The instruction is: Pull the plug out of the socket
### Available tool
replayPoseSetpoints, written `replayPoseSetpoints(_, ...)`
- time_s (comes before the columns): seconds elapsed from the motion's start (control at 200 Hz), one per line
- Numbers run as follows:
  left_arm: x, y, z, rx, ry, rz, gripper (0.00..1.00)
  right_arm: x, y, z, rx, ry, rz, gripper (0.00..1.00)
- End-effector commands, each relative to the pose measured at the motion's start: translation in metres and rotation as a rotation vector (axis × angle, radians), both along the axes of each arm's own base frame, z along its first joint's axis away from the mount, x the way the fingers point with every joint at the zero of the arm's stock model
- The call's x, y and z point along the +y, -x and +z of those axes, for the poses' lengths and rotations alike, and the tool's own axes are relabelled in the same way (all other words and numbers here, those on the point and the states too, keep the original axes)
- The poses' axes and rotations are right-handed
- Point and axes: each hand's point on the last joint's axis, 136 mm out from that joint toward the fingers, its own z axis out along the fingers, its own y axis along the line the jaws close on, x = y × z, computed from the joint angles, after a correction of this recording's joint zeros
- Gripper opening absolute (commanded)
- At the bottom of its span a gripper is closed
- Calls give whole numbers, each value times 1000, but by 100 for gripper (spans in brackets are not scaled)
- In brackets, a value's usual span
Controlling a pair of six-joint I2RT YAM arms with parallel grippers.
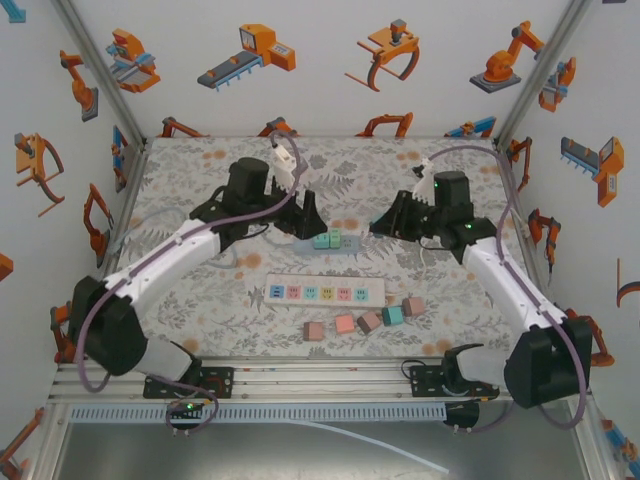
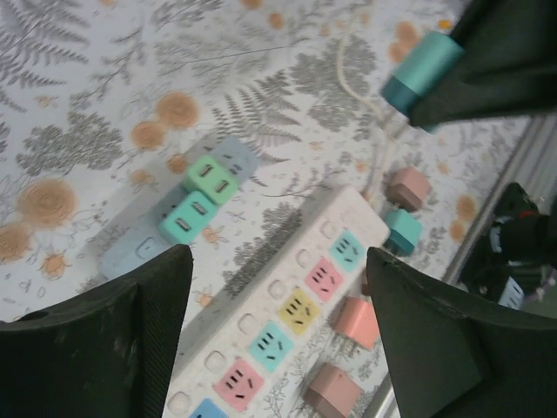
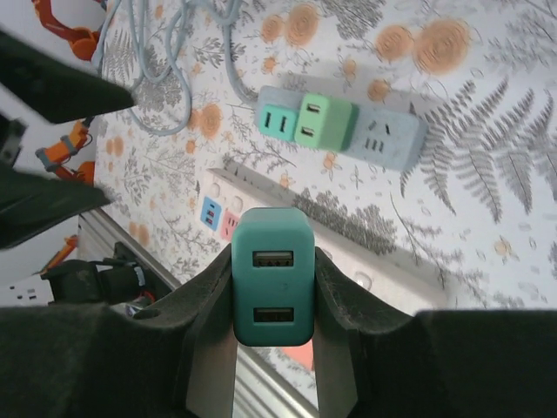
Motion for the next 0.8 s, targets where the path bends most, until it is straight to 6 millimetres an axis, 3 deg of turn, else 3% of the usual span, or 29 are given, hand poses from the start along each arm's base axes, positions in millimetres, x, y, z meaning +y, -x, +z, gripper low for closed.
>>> replayPoseSetpoints(0.0, -7, 37, 23, -188, 26, -168, 83, -24, 16, -7, 81, -39, -100, 0)
replayPoseSetpoints(0.205, 0, 102, 27, -349, 22, -388, 94, -66, 39, -38, 186, -95, -282, 0)
replayPoseSetpoints(0.396, 11, 146, 25, -440, 30, -541, 100, -76, 78, -82, 344, -94, -370, 0)
replayPoseSetpoints(0.536, 15, 157, 19, -455, 15, -587, 97, -84, 112, -107, 465, -72, -442, 0)
replayPoseSetpoints(0.796, 8, 152, 9, -442, -16, -608, 97, -68, 170, -131, 648, -99, -404, 0)
